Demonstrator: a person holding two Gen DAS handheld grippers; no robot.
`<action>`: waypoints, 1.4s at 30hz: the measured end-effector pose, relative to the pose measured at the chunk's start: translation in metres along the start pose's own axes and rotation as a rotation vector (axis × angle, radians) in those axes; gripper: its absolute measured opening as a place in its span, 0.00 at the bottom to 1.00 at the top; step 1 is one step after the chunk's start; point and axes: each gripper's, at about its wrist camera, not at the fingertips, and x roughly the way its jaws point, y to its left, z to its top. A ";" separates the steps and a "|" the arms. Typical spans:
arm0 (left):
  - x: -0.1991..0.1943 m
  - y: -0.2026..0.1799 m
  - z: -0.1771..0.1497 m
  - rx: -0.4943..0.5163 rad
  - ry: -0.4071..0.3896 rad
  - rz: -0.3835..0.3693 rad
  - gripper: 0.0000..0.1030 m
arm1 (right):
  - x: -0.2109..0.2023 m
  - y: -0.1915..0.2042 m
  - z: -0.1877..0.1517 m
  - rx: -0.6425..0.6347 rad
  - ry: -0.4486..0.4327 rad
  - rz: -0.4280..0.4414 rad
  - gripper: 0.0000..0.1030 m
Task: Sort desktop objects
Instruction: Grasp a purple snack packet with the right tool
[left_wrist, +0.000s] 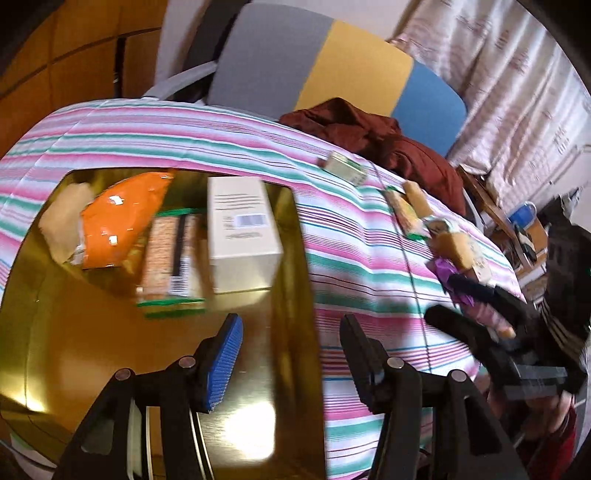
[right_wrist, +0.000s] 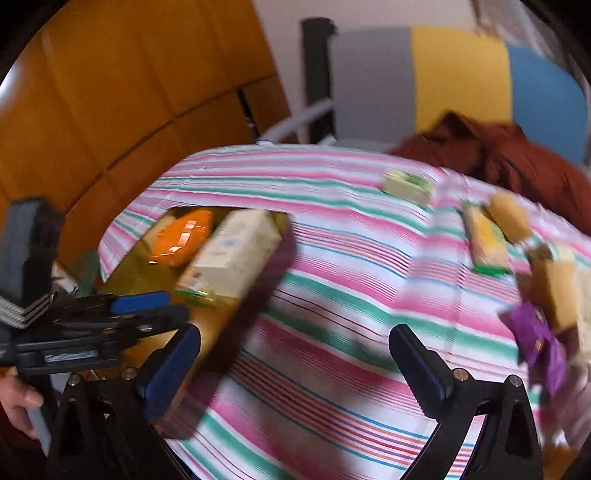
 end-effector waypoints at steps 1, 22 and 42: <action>0.001 -0.004 0.000 0.008 0.001 -0.004 0.54 | -0.001 -0.010 0.001 -0.010 0.005 -0.051 0.96; 0.042 -0.070 0.001 0.088 0.066 -0.040 0.54 | 0.027 -0.124 0.014 0.205 0.126 0.119 0.99; 0.074 -0.102 0.027 0.139 0.109 -0.022 0.54 | 0.035 -0.198 -0.023 0.341 0.350 -0.268 0.72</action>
